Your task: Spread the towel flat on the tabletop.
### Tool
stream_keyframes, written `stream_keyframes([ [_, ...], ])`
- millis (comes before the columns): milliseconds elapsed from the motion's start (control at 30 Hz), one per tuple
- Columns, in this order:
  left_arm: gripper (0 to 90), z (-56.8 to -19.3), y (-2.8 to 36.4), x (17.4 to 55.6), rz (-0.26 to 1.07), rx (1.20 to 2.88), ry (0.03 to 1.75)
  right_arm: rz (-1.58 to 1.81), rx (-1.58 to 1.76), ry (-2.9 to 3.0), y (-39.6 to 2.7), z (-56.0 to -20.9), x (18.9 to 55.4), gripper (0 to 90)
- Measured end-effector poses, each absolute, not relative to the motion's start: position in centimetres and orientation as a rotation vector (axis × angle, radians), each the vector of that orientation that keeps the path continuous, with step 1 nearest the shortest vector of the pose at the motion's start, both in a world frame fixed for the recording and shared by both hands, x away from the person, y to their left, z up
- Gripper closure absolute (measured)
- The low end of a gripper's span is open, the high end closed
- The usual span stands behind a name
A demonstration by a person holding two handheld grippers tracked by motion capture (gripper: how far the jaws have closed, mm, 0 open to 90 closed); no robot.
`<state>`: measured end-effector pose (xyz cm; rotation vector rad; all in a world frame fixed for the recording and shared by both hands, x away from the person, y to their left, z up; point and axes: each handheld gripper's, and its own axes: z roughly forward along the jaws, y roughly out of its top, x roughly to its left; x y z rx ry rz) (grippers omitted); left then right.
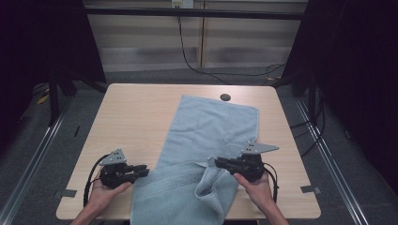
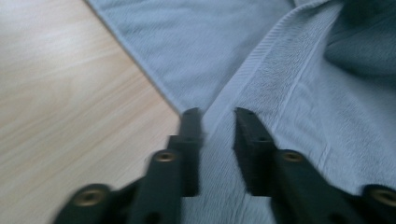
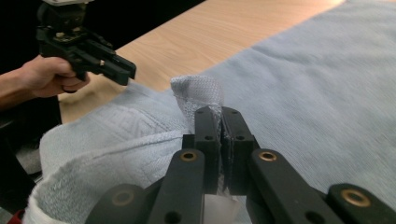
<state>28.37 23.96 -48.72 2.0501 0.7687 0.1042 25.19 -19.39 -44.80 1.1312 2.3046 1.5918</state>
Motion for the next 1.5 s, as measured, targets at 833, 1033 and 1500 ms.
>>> stream_keyframes([
  [833, 88.8, -49.4, 22.0, 27.6, 0.02, 2.102, 0.635, 1.55, 1.251, 2.257, -22.9, -46.1, 24.0, 86.4],
  [1033, 89.0, -46.7, 23.4, 26.6, -0.005, 1.941, 0.61, 1.657, 1.179, 2.201, -23.1, -44.1, 23.5, 86.4],
  [1500, 86.9, -45.6, 23.8, 19.3, -0.139, 1.934, 0.455, 1.696, 0.975, 2.321, -22.8, -42.1, 15.1, 83.8],
])
